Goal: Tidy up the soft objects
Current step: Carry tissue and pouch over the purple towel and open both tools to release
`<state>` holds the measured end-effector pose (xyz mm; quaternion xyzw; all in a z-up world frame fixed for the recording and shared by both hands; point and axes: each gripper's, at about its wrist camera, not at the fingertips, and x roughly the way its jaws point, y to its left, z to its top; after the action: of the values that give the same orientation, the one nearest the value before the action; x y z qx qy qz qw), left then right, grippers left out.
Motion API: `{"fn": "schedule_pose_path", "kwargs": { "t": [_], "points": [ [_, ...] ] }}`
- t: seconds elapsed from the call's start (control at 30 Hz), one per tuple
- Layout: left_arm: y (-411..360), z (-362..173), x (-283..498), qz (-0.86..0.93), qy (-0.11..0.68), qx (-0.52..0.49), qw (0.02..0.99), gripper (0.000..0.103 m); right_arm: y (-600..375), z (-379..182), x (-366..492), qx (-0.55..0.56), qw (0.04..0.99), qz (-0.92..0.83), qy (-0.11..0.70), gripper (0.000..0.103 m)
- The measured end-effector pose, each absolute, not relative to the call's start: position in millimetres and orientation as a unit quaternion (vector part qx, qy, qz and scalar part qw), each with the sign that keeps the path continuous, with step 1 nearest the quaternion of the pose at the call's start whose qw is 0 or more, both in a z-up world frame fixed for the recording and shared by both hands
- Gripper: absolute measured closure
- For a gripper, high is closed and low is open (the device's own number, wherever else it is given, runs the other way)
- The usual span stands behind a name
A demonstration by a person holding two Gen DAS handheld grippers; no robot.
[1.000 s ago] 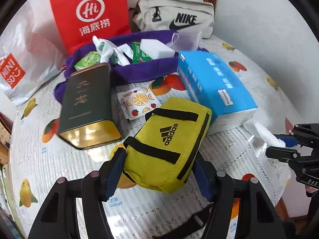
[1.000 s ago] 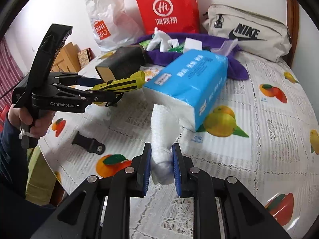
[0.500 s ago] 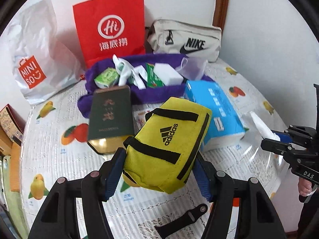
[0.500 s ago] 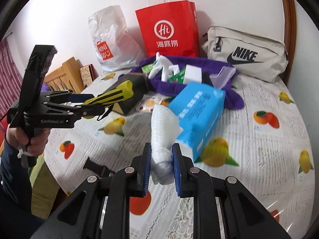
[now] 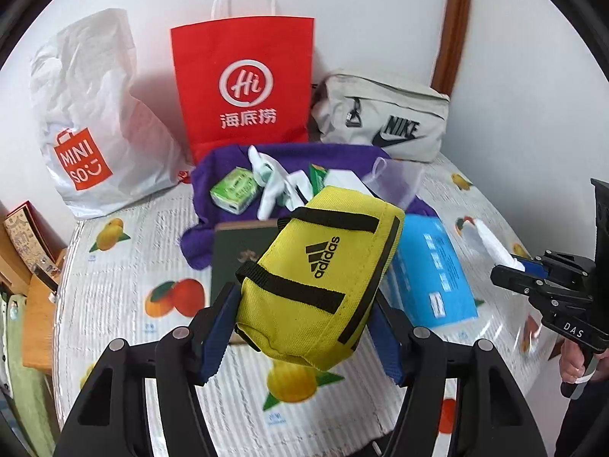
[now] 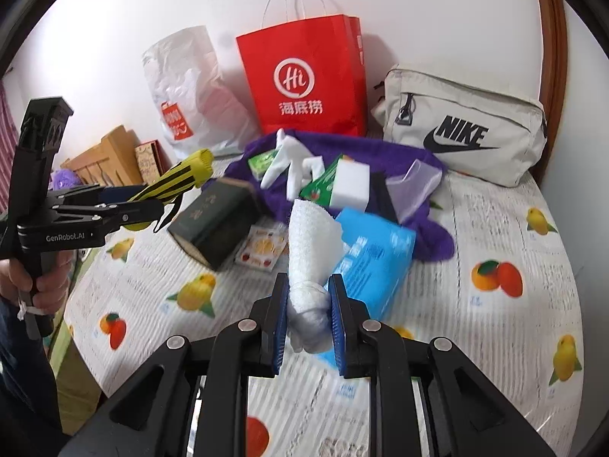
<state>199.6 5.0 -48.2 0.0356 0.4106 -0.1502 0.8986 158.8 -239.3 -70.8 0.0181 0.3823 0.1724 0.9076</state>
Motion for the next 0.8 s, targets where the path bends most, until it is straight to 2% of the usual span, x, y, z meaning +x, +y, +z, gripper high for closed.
{"fn": "schedule_pose_path", "kwargs": {
  "t": [0.33,0.8],
  "points": [
    [19,-48,248,-0.122,0.421,0.012,0.899,0.04,-251,-62,214,0.033,0.912,0.14,0.384,0.083],
    [26,-73,332,-0.094,0.449,-0.001,0.888,0.04,-265,-80,301,0.042,0.907,0.102,0.407,0.083]
  ]
}}
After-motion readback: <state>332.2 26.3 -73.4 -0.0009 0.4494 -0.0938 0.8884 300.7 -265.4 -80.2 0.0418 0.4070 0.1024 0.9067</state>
